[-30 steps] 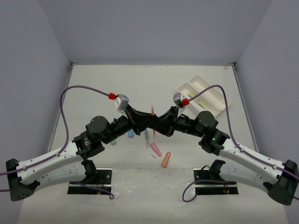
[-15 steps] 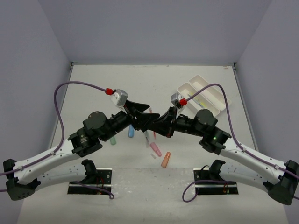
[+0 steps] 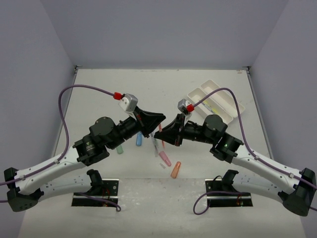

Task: Sort the stationery into containers
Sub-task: Close the pen cap on the pen.

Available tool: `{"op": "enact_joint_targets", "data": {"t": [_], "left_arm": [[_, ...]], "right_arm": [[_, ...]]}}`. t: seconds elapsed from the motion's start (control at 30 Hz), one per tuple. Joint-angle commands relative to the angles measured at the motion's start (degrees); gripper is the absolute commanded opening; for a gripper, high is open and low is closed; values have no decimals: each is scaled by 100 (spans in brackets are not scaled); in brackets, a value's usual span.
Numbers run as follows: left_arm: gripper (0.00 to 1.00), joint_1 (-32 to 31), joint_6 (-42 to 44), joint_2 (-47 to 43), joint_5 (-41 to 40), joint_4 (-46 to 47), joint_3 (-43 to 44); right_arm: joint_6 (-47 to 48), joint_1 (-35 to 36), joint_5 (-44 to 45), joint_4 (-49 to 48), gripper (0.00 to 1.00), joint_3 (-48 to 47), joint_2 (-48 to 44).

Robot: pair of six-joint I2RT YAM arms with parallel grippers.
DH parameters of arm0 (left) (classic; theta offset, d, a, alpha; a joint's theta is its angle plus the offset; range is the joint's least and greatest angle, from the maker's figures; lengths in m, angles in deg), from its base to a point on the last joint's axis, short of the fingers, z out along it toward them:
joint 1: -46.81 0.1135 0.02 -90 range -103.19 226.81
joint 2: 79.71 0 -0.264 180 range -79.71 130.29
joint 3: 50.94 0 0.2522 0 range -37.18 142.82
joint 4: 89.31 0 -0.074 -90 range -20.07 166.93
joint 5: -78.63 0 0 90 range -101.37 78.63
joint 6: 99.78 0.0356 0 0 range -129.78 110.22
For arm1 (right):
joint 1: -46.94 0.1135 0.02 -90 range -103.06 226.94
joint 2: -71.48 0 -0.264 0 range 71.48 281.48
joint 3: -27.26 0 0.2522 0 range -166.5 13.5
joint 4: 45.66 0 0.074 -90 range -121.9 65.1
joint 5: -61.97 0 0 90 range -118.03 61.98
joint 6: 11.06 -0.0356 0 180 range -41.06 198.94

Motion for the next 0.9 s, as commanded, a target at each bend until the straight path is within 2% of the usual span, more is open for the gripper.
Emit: {"op": "enact_joint_targets", "data": {"t": [0.0,0.2,0.3,0.53,0.7,0.77,0.87], "left_arm": [[0,10,-31,172,199,57,-9],[0,10,-470,175,545,303,-472],[0,2,-649,161,691,430,-709],[0,-7,-1033,-14,944,791,-1427],[0,-7,-1173,-215,1100,998,-1832],[0,-7,-1132,-251,1060,982,-1887],[0,-7,-973,-396,660,612,-1637]], "right_arm": [[93,35,142,-127,0,-382,-10],[297,21,752,-12,0,-868,249],[493,-63,965,147,0,-1456,594],[623,-744,523,533,0,-3146,1408],[743,-961,374,822,0,-4015,1813],[867,-967,320,958,0,-4088,1971],[929,-967,176,816,0,-3409,1999]]}}
